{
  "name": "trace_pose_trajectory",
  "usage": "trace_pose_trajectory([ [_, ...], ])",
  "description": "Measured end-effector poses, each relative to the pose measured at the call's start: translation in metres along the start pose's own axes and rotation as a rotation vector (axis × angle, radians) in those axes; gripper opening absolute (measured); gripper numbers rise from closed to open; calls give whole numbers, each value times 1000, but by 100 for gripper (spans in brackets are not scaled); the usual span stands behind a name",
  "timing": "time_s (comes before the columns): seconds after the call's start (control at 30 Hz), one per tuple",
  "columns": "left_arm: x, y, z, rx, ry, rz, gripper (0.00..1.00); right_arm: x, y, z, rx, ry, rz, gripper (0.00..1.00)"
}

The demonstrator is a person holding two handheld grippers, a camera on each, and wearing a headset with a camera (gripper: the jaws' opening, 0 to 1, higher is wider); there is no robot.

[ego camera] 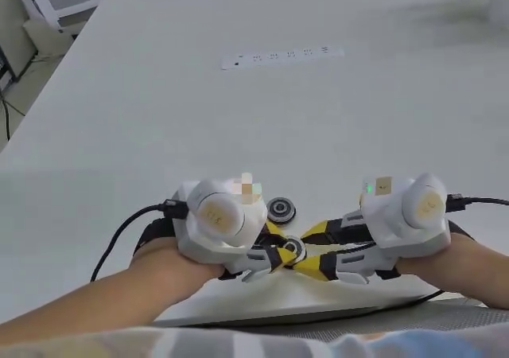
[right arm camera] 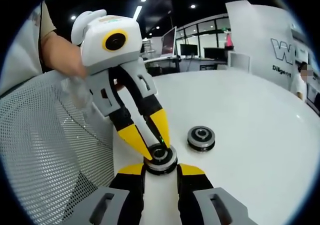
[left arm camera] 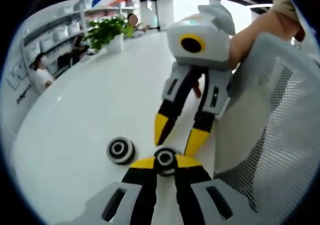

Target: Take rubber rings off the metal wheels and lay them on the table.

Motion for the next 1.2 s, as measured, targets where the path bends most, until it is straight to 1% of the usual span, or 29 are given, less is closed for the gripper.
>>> trace_pose_trajectory([
  [0.4,0,0,0,3,1,4,14,-1,0,2,-4,-4,16,20],
  [0.47,0,0,0,3,1,5,14,0,-1,3,-15,-9,30,16],
  [0.5,0,0,0,3,2,5,14,1,-4,4,-32,-10,45,14],
  [0.53,0,0,0,2,2,5,14,1,-3,4,-22,-10,26,12],
  [0.57,0,0,0,3,2,6,14,1,-3,4,-25,-9,15,11],
  [1.0,0,0,0,2,6,9,13,2,-3,5,-34,-19,28,5],
  [1.2,1,-1,0,2,5,7,13,4,-4,5,-32,-28,18,2],
])
Point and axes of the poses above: the centre of the closed fingertips' face, and the gripper's own axes: z roughly backward along the fingers, x roughly to its right, y roughly out of its top, the point moved 7 cm from there along z, roughly backward along the fingers, and after that the axes turned 8 degrees about -y, right-handed, at the moved point
